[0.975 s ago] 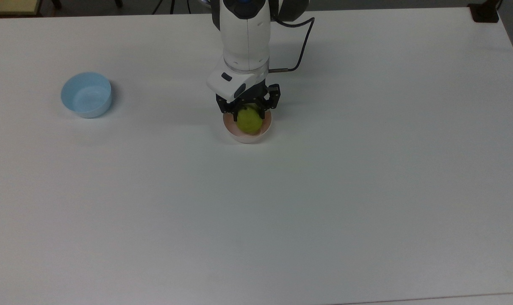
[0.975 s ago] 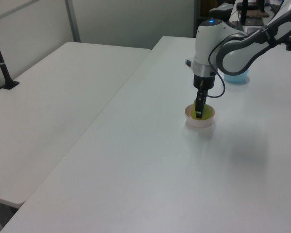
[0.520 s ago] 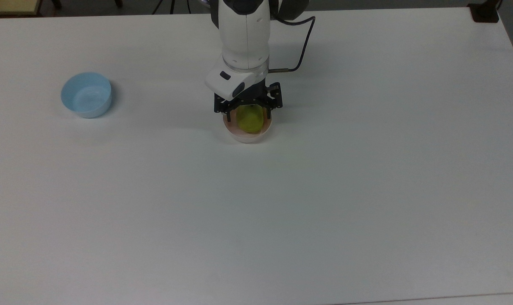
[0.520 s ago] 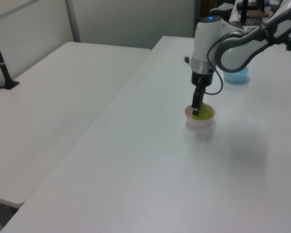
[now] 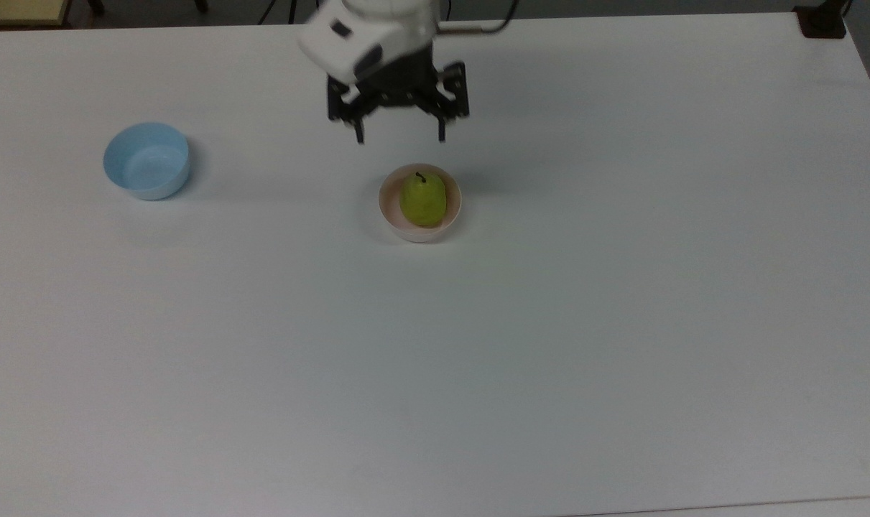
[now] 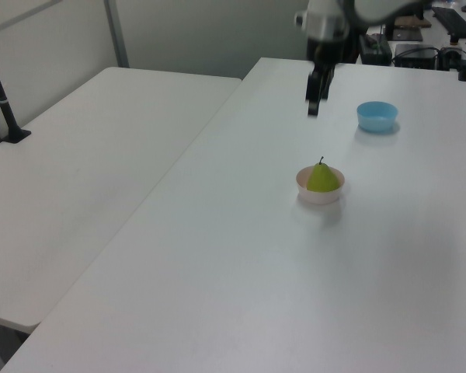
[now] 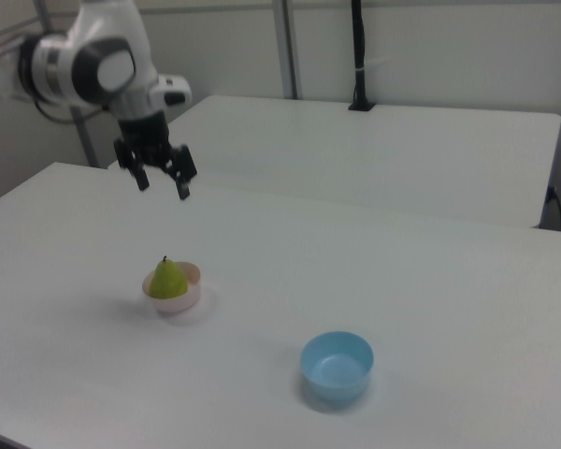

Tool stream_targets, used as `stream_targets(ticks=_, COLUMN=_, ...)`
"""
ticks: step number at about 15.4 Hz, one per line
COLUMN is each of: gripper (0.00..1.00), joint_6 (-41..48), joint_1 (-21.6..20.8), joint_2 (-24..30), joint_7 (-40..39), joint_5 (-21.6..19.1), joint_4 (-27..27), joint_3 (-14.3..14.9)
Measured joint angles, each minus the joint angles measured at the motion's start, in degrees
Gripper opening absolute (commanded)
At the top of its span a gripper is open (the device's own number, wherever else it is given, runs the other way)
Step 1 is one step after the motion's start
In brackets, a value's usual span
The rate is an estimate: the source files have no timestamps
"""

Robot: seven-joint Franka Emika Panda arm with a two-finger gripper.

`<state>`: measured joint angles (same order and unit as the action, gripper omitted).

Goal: Place the pear in the bowl

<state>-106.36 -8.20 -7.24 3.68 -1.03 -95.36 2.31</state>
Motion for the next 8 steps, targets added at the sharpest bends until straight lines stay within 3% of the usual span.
stream_targets(ticks=4, gripper=1.00, joint_6=10.63, joint_1=2.46, joint_2=4.14, joint_7=-1.05, joint_5=0.01, joint_4=4.60, joint_3=0.40)
stream_targets(ticks=8, gripper=1.00, joint_6=11.67, joint_1=2.59, joint_2=5.41, joint_7=-5.05, joint_5=0.04, joint_4=4.65, joint_3=1.79)
